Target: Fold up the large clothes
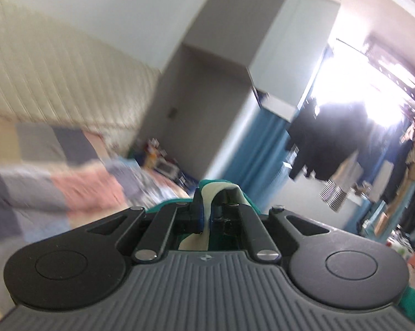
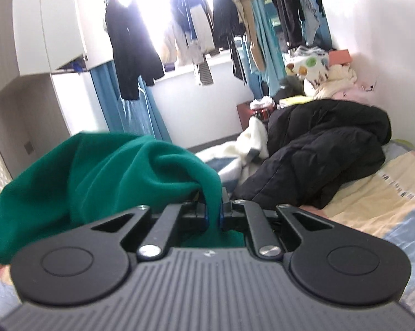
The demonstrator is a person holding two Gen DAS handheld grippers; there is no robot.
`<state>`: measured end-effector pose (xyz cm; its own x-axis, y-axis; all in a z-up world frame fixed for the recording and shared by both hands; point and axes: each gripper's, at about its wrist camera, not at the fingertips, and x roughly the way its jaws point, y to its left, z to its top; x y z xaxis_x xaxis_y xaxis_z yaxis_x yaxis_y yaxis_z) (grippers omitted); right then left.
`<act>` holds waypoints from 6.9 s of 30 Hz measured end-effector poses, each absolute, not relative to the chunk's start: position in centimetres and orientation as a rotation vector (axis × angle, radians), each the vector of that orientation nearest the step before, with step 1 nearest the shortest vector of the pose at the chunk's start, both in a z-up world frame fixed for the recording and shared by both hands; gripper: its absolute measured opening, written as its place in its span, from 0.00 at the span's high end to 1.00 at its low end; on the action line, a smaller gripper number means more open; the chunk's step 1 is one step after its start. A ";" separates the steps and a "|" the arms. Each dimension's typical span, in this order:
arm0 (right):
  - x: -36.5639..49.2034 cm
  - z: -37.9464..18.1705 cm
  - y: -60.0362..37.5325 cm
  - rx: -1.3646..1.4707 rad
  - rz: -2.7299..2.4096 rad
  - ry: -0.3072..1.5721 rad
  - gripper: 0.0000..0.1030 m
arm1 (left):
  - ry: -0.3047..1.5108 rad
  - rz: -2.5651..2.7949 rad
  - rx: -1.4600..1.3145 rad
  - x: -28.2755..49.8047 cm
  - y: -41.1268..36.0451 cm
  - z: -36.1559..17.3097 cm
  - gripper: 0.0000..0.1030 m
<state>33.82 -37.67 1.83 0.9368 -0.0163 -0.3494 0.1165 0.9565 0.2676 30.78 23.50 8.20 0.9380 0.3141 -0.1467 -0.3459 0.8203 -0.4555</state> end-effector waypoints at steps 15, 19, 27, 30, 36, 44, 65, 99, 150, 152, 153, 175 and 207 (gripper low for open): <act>22.6 10.6 -39.6 0.286 0.011 0.164 0.91 | -0.112 0.436 -0.401 14.2 29.0 19.3 0.95; 21.5 12.3 -41.2 0.302 -0.018 0.128 0.91 | -0.070 0.449 -0.409 14.2 29.6 19.1 0.95; 29.6 4.6 -42.7 0.329 -0.058 0.353 0.91 | 0.175 0.503 -0.418 25.9 31.5 8.7 0.95; 33.6 -0.3 -42.5 0.344 -0.077 0.444 0.91 | 0.281 0.526 -0.419 31.3 32.2 3.4 0.95; 40.3 -8.7 -42.0 0.303 -0.129 0.570 0.91 | 0.467 0.572 -0.361 42.3 34.6 -8.4 0.95; 47.5 -18.2 -42.3 0.326 -0.161 0.731 0.90 | 0.651 0.581 -0.301 52.5 37.4 -20.5 0.94; 42.6 -14.9 -40.8 0.421 -0.264 0.671 0.31 | 0.657 0.446 -0.433 45.0 33.0 -12.4 0.31; 31.4 -20.4 -29.8 0.989 0.171 0.756 0.20 | 0.702 -0.064 -0.724 34.3 11.9 -18.2 0.32; 30.7 -20.2 -29.8 1.161 0.340 0.646 0.20 | 0.464 -0.370 -0.887 34.6 12.5 -18.9 0.24; 30.6 -19.9 -29.8 1.191 0.403 0.604 0.20 | 0.471 -0.367 -0.928 34.6 12.9 -19.5 0.24; 30.6 -19.8 -29.8 1.205 0.428 0.584 0.20 | 0.474 -0.361 -0.956 34.6 13.1 -19.8 0.24; 30.5 -18.8 -29.6 1.158 0.428 0.583 0.21 | 0.629 -0.219 -1.305 36.4 13.9 -26.2 0.29; 30.5 -15.2 -28.7 0.934 0.528 0.434 0.84 | 0.697 -0.287 -1.275 40.9 12.7 -25.6 0.46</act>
<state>30.49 -28.68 -15.18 0.7914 0.5989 -0.1228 -0.2372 0.4860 0.8411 40.87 12.67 -25.63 0.7642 -0.5619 -0.3168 -0.1758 0.2911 -0.9404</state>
